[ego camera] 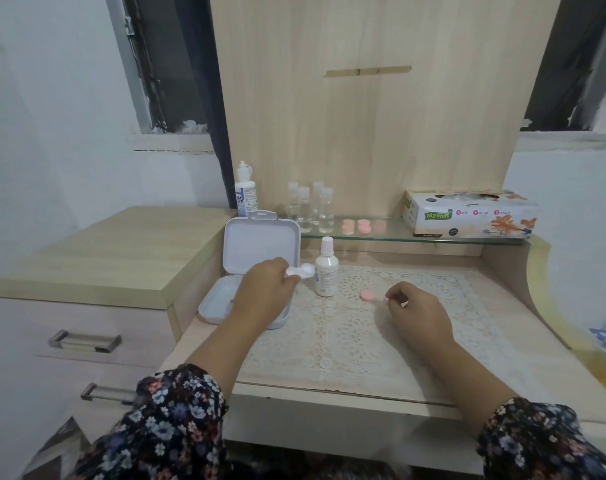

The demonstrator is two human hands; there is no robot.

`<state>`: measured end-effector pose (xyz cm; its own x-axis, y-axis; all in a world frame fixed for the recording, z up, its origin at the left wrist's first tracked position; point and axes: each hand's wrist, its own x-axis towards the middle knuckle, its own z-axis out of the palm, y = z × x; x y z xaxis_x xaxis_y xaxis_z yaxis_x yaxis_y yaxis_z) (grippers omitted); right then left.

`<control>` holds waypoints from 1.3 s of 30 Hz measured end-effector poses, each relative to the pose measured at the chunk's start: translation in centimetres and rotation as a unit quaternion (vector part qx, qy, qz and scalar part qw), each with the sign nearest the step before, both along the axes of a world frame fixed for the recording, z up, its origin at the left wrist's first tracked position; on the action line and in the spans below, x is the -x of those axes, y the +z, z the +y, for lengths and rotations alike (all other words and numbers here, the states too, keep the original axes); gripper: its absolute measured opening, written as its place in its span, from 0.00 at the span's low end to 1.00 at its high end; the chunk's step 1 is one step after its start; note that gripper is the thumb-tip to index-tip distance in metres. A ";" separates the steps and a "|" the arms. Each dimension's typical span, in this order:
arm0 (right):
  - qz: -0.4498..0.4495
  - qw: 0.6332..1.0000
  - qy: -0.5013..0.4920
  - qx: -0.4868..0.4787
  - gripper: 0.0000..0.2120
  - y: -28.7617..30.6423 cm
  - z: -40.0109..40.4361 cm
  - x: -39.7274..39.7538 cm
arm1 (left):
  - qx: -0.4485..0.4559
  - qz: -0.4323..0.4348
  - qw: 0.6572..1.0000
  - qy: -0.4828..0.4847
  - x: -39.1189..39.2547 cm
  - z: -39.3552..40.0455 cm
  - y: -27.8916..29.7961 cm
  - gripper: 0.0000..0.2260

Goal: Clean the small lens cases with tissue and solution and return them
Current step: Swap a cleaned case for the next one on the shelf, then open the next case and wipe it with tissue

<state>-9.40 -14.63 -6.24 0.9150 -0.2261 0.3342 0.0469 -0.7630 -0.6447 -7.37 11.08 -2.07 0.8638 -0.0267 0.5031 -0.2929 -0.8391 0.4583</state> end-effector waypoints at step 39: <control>-0.015 0.929 -0.001 -0.369 0.05 -1.1 -1.1 0.3 | 0.148 0.126 0.974 -0.114 0.8 -10.4 -2.4 0.10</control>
